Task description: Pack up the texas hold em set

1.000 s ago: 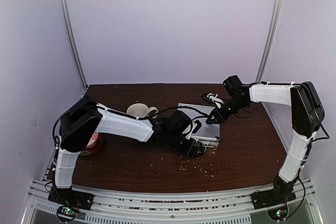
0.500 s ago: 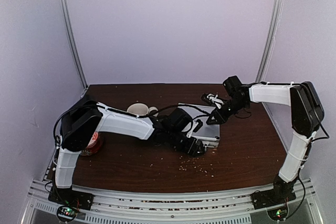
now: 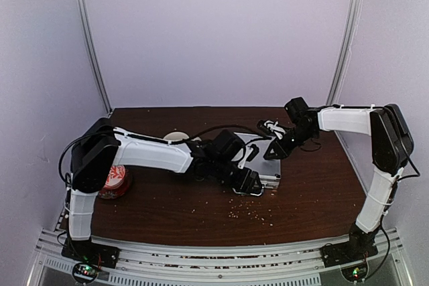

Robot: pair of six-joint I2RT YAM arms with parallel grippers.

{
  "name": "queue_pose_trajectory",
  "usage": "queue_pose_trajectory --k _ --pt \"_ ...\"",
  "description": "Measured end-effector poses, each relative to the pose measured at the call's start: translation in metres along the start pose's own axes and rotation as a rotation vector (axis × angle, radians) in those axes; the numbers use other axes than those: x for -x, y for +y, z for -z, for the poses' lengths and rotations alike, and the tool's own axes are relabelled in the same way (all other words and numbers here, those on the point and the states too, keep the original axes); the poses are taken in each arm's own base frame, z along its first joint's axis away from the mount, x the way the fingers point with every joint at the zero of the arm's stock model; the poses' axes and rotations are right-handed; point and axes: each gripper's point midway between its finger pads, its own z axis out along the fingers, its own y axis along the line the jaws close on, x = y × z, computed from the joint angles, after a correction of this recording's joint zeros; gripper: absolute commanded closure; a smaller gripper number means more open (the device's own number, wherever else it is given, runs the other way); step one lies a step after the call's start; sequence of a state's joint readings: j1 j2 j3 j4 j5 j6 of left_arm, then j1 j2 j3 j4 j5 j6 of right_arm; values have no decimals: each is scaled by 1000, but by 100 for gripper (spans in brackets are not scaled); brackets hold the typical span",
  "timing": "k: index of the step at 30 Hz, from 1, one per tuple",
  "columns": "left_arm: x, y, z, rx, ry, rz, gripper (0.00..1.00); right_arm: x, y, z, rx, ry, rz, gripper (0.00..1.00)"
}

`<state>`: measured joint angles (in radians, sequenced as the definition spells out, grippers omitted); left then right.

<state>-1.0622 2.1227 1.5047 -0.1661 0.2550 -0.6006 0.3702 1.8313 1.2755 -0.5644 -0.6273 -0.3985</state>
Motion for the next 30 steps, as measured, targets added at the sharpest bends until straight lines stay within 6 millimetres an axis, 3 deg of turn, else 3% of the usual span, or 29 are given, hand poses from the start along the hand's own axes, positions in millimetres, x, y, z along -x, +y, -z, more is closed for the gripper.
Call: queue_pose_trajectory --k 6,11,14,20,30 --pt "35 -15 25 23 -81 -16 32 0 0 0 0 1 6 75" --pt "34 -13 30 38 -77 -21 42 0 0 0 1 1 15 75" --pt "31 -14 29 32 -67 -29 58 -1 0 -1 1 2 16 75" --pt "22 -16 24 -1 -37 -46 100 -1 0 -1 2 3 16 75" --pt "0 -1 -1 21 23 -43 100 -1 0 -2 3 4 17 75"
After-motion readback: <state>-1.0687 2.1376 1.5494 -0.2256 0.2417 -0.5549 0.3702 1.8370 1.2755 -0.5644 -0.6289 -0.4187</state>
